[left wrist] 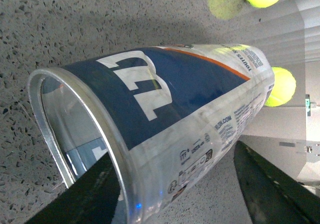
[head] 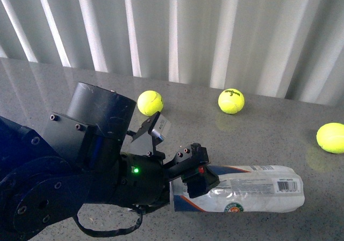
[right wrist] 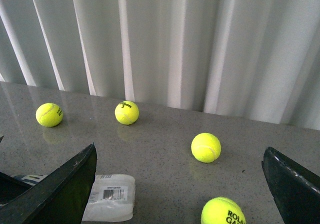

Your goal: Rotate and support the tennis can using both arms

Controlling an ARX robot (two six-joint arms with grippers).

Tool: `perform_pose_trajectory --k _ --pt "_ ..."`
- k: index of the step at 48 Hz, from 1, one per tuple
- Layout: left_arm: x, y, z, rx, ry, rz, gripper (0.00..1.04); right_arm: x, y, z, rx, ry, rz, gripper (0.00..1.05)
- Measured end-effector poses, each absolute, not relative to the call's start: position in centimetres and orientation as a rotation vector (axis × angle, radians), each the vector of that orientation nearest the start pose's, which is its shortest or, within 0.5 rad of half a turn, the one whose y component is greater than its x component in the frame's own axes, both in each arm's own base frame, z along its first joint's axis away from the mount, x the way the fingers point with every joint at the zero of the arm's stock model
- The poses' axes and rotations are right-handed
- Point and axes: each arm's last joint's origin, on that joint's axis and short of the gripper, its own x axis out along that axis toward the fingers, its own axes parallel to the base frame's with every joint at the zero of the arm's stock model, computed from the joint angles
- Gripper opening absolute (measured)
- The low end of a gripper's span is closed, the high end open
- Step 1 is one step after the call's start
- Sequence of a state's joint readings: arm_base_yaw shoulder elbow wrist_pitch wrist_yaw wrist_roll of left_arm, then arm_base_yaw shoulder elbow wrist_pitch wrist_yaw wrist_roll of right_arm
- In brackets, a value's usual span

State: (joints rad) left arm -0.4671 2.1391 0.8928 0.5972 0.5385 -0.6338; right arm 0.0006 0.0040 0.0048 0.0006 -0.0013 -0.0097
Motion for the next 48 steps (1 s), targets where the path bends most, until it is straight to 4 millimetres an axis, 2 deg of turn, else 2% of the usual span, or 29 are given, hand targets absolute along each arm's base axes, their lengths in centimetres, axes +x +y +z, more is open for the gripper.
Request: perform_pose_trajectory --k 14,21,31,37,42,44,48 --pt "32.5 -18.4 5.8 -0.577 0.973 -0.739 0.25 9.8 0.0 16.5 -0.009 -0.001 0.002 0.98" --pt "32.5 -18.4 7.2 -0.555 0.951 -0.772 0.05 9.8 0.0 16.5 -0.010 -0.001 0.002 0.98" --pt "32.5 -17.2 10.7 -0.445 0.898 -0.772 0.04 9.8 0.0 16.5 -0.010 -0.001 0.002 0.98" --pt "31.8 -16.3 15.7 -0.242 0.829 -0.829 0.04 9.8 0.0 16.5 -0.010 -0.001 0.002 0.98" --pt "31.2 -16.2 22.7 0.009 0.718 -0.934 0.04 9.8 0.0 16.5 -0.009 -0.001 0.002 0.98" --pt "30.8 -16.4 24.7 0.110 0.677 -0.971 0.04 9.8 0.0 16.5 -0.010 -0.001 0.002 0.98" --pt "30.1 -16.9 27.4 0.261 0.626 -1.018 0.04 9.8 0.0 16.5 -0.010 -0.001 0.002 0.98"
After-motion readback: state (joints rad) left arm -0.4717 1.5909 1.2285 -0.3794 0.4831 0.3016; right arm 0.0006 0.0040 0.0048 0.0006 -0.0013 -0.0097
